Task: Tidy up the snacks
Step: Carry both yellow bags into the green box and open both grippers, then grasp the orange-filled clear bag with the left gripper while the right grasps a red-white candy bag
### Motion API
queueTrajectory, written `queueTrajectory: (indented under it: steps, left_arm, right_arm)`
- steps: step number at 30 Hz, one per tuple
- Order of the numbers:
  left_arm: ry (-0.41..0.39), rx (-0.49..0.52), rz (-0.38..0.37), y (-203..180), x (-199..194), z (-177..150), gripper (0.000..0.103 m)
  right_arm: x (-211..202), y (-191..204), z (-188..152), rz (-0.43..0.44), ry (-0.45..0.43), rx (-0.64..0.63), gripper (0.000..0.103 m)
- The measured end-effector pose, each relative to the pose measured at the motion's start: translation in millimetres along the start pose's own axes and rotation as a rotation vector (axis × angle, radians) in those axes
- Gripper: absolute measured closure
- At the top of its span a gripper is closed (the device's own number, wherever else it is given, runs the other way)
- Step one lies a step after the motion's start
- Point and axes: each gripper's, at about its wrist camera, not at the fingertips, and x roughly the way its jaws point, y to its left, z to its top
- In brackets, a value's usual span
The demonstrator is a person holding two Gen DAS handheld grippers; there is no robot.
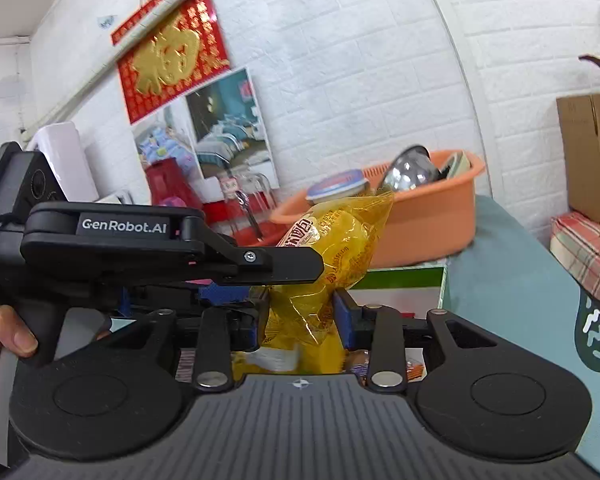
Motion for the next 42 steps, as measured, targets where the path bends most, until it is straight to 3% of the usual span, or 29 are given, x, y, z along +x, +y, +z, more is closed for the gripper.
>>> queueTrajectory:
  steps: [1,4,5,7,8,10,12,13,14,25,32,36,42]
  left_arm:
    - [0.015,-0.005,0.028,5,8,-2,0.044]
    - [0.051,-0.023,0.085,21,28,-10,0.028]
    - [0.046,-0.028,0.091,25,29,-13,0.021]
    - [0.03,-0.037,0.081,28,25,-14,0.021]
    - [0.027,-0.034,0.085,28,22,-13,0.01]
    - [0.005,-0.019,0.076,25,10,-13,0.0]
    - [-0.038,-0.01,0.072,20,-4,-14,0.0]
    - [-0.059,-0.004,0.072,16,-13,-16,0.0]
    - [-0.075,0.002,0.074,13,-21,-17,0.0]
    - [-0.117,0.031,0.078,-6,-111,-50,0.0]
    - [-0.098,-0.008,0.171,16,-170,-91,0.0]
    - [-0.101,-0.077,0.22,39,-201,-122,0.0]
    - [-0.1,-0.13,0.264,61,-220,-149,0.0]
  right_arm:
    - [7,-3,-2,-0.017,0.022,0.006,0.046]
    - [32,-12,-14,-0.09,0.122,0.015,0.047]
    - [36,-14,-17,-0.085,0.126,0.019,0.047]
    - [38,-11,-21,-0.095,0.127,-0.005,0.045]
    - [36,-9,-22,-0.097,0.116,-0.025,0.043]
    - [30,-2,-20,-0.102,0.109,-0.066,0.036]
    - [22,4,-18,-0.106,0.086,-0.095,0.02]
    - [15,8,-17,-0.111,0.072,-0.109,0.005]
    - [10,11,-17,-0.12,0.056,-0.122,0.002]
    - [-53,54,-16,-0.126,0.056,-0.135,0.0]
    - [-87,83,-28,-0.042,0.051,-0.157,0.0]
    - [-84,92,-44,0.0,0.099,-0.157,0.0]
    - [-44,107,-70,0.019,0.225,-0.13,0.0]
